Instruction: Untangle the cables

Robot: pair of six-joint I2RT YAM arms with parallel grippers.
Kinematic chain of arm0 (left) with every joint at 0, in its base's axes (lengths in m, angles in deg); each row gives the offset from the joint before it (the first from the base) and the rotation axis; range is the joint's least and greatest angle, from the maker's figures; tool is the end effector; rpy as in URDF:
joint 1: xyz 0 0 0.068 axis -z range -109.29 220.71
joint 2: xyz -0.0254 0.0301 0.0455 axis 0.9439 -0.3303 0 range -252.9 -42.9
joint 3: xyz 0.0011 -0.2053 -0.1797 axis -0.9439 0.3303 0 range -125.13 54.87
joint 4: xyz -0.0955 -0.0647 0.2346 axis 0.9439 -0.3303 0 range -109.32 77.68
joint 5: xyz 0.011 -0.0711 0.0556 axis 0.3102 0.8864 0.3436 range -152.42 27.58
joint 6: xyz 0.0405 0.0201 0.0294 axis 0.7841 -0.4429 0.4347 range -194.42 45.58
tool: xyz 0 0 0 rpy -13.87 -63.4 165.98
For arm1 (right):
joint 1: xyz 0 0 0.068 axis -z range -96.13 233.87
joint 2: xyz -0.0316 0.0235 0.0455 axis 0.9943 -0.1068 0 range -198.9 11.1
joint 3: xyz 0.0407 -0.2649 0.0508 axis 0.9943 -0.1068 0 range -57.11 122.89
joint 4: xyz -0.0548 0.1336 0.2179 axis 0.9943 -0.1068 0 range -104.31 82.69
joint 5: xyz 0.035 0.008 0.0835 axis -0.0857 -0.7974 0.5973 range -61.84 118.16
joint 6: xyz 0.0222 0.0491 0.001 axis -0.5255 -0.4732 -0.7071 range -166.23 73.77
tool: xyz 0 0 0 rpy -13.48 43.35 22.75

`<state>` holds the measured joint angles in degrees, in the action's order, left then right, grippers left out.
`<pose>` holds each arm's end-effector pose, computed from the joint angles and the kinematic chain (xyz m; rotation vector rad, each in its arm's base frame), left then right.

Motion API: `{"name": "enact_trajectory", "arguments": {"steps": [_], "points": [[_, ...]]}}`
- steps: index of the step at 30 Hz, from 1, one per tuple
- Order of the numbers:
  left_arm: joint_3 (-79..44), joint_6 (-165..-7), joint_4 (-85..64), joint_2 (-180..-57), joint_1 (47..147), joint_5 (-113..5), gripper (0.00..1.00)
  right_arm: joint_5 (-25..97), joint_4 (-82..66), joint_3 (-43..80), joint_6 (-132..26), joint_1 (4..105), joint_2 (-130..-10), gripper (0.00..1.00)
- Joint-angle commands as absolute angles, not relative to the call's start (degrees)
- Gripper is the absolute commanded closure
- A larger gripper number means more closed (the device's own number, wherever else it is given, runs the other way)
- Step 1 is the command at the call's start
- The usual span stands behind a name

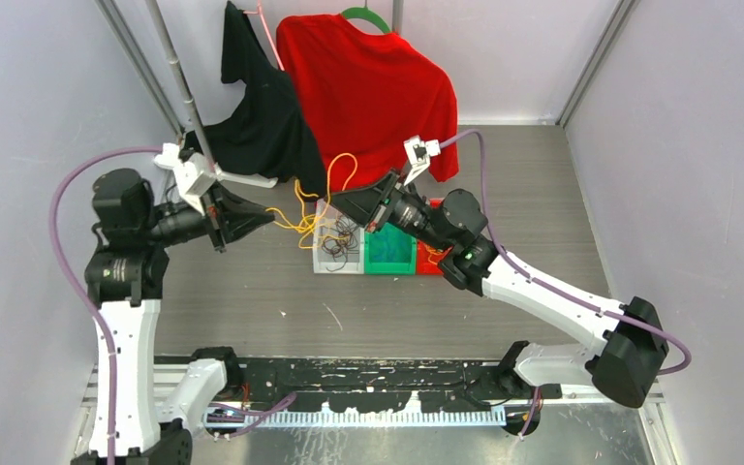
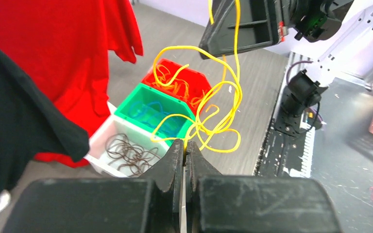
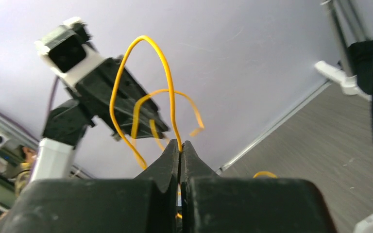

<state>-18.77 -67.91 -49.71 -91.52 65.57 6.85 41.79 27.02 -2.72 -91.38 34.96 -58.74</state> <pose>0.1292 -0.0219 0.4511 0.8585 1.5021 -0.9159 0.1802 0.2194 0.3890 -0.2791 1.3880 1.5429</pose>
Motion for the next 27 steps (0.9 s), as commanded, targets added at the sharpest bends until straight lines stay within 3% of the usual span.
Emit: {"name": "enact_trajectory", "arguments": {"steps": [1, 10, 16, 27], "points": [[-16.69, -70.65, -45.01, -92.25, 71.92, 1.29, 1.0, 44.0, 32.19, -3.49, -99.54, 34.62, -59.25, 0.99], [-16.13, -77.25, -40.01, -98.46, 81.16, -2.98, 1.0, 45.83, 30.71, -3.9, -100.19, 34.55, -59.16, 0.99], [-18.97, -74.43, -42.76, -100.53, 82.03, -2.84, 1.0, 52.24, 21.39, -0.04, -96.21, 33.17, -61.84, 0.81], [-21.06, -74.66, -44.5, -100.91, 83.25, -2.07, 1.0, 53.04, 14.19, 4.0, -91.48, 31.42, -63.65, 0.71]]}}
